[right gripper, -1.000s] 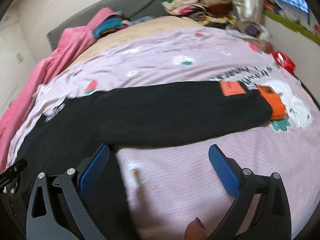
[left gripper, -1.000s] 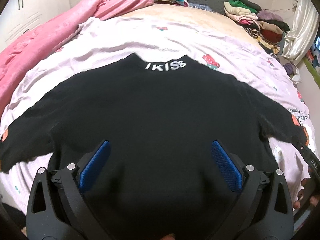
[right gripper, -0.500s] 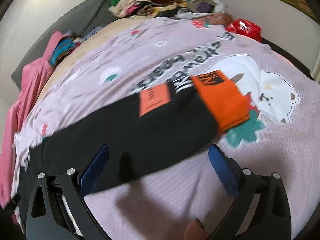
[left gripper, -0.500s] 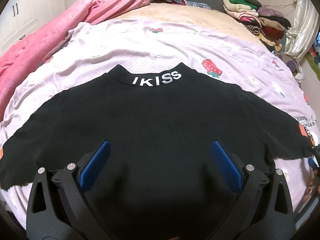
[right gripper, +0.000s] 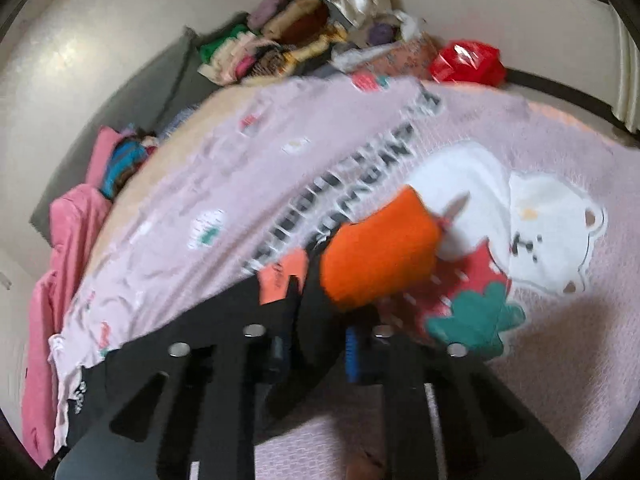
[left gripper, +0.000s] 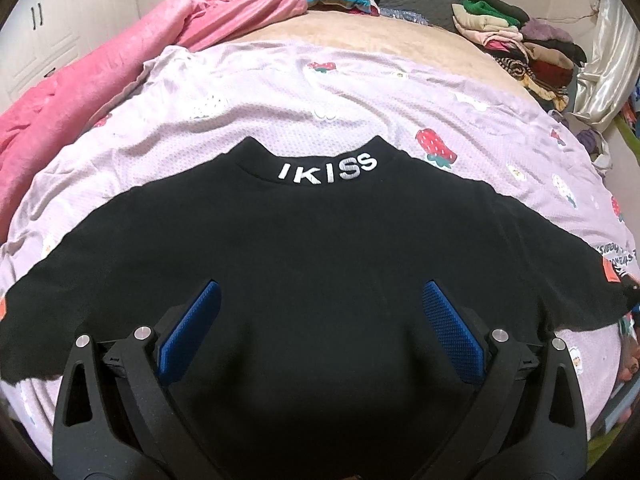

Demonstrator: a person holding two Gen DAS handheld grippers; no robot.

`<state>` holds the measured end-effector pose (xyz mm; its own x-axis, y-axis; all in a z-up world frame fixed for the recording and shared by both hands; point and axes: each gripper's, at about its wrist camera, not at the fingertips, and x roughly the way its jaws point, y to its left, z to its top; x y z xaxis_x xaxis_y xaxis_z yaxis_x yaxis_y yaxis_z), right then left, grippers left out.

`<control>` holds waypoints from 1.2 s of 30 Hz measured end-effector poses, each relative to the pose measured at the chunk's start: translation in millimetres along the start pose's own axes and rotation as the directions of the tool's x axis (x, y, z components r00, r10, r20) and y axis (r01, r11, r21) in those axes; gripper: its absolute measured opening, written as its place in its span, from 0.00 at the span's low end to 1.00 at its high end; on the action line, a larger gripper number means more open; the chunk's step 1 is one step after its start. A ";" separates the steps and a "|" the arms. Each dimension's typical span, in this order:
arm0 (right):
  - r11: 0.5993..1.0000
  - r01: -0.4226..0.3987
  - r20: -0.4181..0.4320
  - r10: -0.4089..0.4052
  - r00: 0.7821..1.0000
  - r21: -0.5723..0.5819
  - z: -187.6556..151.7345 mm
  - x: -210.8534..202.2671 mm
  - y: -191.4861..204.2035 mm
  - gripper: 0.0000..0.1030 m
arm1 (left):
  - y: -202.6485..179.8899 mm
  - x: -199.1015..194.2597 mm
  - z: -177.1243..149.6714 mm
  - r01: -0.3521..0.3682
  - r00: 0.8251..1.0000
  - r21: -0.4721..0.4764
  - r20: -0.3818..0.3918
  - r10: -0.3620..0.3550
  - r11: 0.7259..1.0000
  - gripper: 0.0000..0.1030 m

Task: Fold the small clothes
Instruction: 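Grasp the orange cuff of one sleeve with the right gripper and lift, then carry the cuff toward the left gripper while the left gripper closes on it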

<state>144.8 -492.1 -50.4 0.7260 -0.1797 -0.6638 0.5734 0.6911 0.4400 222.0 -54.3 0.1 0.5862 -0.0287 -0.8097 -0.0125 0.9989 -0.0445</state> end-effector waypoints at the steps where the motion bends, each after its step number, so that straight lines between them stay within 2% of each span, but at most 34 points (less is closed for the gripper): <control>1: 0.999 -0.022 0.016 0.022 1.000 -0.024 0.7 -5.8 6.0 0.15 | 0.2 -0.8 0.6 0.000 1.000 0.000 0.002 0.000 1.000 0.92; 5: 0.990 -0.089 0.062 0.096 0.993 -0.112 2.4 -27.2 29.1 0.14 | 1.9 -6.6 1.5 0.003 1.000 -0.003 0.018 -0.003 1.000 0.92; 11: 0.956 -0.181 0.080 0.205 0.976 -0.233 -3.0 -54.0 71.0 0.13 | 5.9 -15.7 3.1 0.002 0.999 -0.005 0.036 -0.002 1.000 0.92; 14: 0.929 -0.233 0.070 0.263 0.962 -0.289 -8.2 -64.6 95.8 0.13 | 11.1 -22.1 4.9 -0.005 0.999 -0.017 0.054 0.006 1.000 0.92; 18: 0.886 -0.298 0.035 0.331 0.943 -0.355 -18.9 -73.6 131.3 0.13 | 28.4 -29.3 7.6 0.035 0.998 -0.073 0.054 -0.031 0.997 0.92; 20: 0.869 -0.316 0.022 0.351 0.936 -0.381 -26.0 -76.9 147.6 0.13 | 37.5 -32.9 8.9 0.049 0.997 -0.096 0.058 -0.044 0.994 0.92; 23: 0.840 -0.351 -0.007 0.383 0.924 -0.414 -37.5 -80.7 171.6 0.12 | 50.4 -35.8 9.6 0.107 0.993 -0.134 0.060 -0.100 0.985 0.92; 26: 0.810 -0.382 -0.039 0.408 0.912 -0.446 -52.4 -83.6 198.7 0.12 | 62.2 -39.6 10.7 0.104 0.993 -0.153 0.068 -0.094 0.983 0.92; 29: 0.775 -0.401 -0.065 0.426 0.902 -0.488 -68.5 -87.2 222.7 0.12 | 78.3 -41.7 11.7 0.153 0.987 -0.198 0.073 -0.141 0.968 0.92; 33: 0.733 -0.437 -0.114 0.447 0.887 -0.521 -87.0 -88.1 248.2 0.12 | 99.6 -41.6 11.3 0.238 0.971 -0.256 0.081 -0.225 0.937 0.92; 36: 0.698 -0.454 -0.147 0.455 0.878 -0.553 -105.1 -89.0 267.8 0.12 | 110.8 -40.2 10.8 0.270 0.963 -0.287 0.086 -0.257 0.919 0.92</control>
<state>193.8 -217.4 62.9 0.8427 0.2597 -0.4717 -0.1395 0.9514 0.2746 205.8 57.9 34.1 0.6370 -0.2808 -0.7179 -0.0858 0.8997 -0.4280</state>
